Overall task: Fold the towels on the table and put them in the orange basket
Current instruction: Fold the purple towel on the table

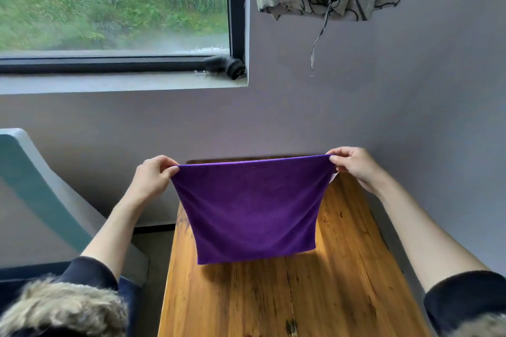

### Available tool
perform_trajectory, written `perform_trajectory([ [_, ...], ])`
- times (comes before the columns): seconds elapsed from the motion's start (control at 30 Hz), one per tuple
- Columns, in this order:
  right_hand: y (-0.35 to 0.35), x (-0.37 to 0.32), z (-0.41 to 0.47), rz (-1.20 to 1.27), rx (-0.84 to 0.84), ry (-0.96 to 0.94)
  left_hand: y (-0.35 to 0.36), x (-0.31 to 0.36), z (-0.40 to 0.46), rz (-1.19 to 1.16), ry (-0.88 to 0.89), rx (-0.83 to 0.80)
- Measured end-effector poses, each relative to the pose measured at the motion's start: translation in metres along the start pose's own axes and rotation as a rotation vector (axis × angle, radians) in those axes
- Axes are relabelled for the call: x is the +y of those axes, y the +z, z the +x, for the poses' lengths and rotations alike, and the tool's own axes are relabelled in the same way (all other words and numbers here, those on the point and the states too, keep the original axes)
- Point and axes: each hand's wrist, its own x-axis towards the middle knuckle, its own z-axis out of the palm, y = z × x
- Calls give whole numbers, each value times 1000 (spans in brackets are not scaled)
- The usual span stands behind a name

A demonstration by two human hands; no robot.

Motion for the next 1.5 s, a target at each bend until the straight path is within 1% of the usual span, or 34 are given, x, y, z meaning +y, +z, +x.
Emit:
perform_trajectory([
  [0.1,12,7,11,-6,103,43,13,4,6,-38,-49,29],
  [0.2,17,-3,21,31,237,9,13,15,17,-102,1,88],
  [0.27,14,-14,24,71,313,-53,6,22,24,-180,69,123],
  [0.4,4,-22,23,-27,388,-216,-6,29,26,-320,147,169],
  [0.53,6,-8,10,9,359,-237,3,19,2,-393,142,148],
  [0.6,9,9,0,16,313,-210,13,6,-16,-384,120,90],
  [0.67,15,36,-12,-39,256,-162,25,-14,-34,-318,82,-5],
  [0.77,26,83,-38,-159,151,-49,50,-46,-64,-212,-25,-200],
  [0.83,33,115,-59,-190,96,35,65,-65,-86,-183,-117,-315],
  [1.0,46,168,-103,-205,-45,295,89,-99,-138,-227,-348,-510],
  [1.1,48,184,-115,-211,-105,386,95,-109,-152,-258,-427,-590],
  [1.2,49,188,-113,-196,-86,396,97,-109,-149,-255,-429,-595],
  [1.37,55,192,-86,-172,1,366,108,-101,-118,-233,-337,-469],
  [1.5,61,200,-50,-236,12,310,125,-103,-82,-230,-352,-376],
])
